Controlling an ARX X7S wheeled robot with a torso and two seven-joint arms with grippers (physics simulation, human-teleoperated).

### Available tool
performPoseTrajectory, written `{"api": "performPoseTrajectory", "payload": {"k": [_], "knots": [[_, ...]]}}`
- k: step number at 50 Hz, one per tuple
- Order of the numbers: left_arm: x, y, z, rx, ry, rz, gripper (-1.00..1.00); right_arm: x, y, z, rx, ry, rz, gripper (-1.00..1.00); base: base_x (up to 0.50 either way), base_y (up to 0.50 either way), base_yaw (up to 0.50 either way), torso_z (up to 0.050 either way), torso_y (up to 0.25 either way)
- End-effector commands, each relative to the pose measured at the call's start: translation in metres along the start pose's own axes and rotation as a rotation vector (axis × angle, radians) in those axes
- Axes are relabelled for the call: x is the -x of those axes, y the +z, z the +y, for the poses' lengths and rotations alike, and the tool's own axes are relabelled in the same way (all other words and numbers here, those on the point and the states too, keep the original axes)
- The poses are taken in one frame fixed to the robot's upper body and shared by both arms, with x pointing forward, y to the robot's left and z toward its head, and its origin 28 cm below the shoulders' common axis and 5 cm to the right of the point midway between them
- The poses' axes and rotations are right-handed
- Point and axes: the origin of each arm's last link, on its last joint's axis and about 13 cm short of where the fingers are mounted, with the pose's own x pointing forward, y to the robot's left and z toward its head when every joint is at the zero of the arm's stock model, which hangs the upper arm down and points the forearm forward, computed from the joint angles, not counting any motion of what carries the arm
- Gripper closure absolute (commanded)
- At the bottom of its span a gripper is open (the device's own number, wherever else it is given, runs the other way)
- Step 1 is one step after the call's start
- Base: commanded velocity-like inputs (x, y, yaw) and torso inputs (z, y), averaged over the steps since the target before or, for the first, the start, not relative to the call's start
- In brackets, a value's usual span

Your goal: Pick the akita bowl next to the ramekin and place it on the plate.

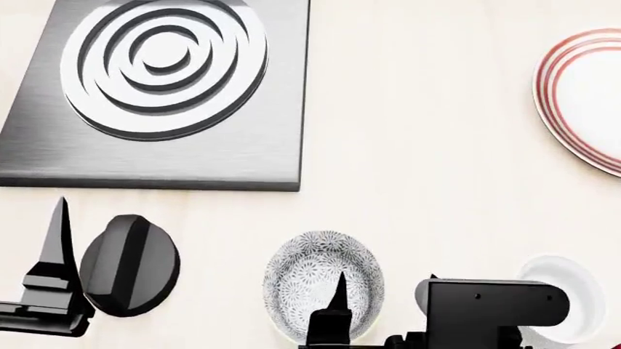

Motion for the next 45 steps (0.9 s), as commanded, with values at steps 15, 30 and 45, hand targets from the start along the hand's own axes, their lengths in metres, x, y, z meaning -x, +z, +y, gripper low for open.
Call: {"api": "performPoseTrajectory", "payload": {"k": [15,30,45], "knots": [[-0.0007,-0.0035,0.0005,0.000,0.003,0.010,-1.00,-0.0116,-0.0088,-0.0033,-0.046,0.004,0.049,-1.00,0.00,0.00,0.00,0.000,0.000],[-0.0002,-0.0050,0.0000,0.000,0.002,0.017,-1.00,-0.0085,-0.0085,-0.0025,-0.022,-0.009,0.023,1.00,0.00,0.00,0.00,0.000,-0.001],[0.0014,-0.0071,-0.0009,-0.001,-0.005,0.024,-1.00,-0.0026,-0.0044,0.0026,0.052,-0.009,-0.043,1.00,0.00,0.00,0.00,0.000,0.000]]}}
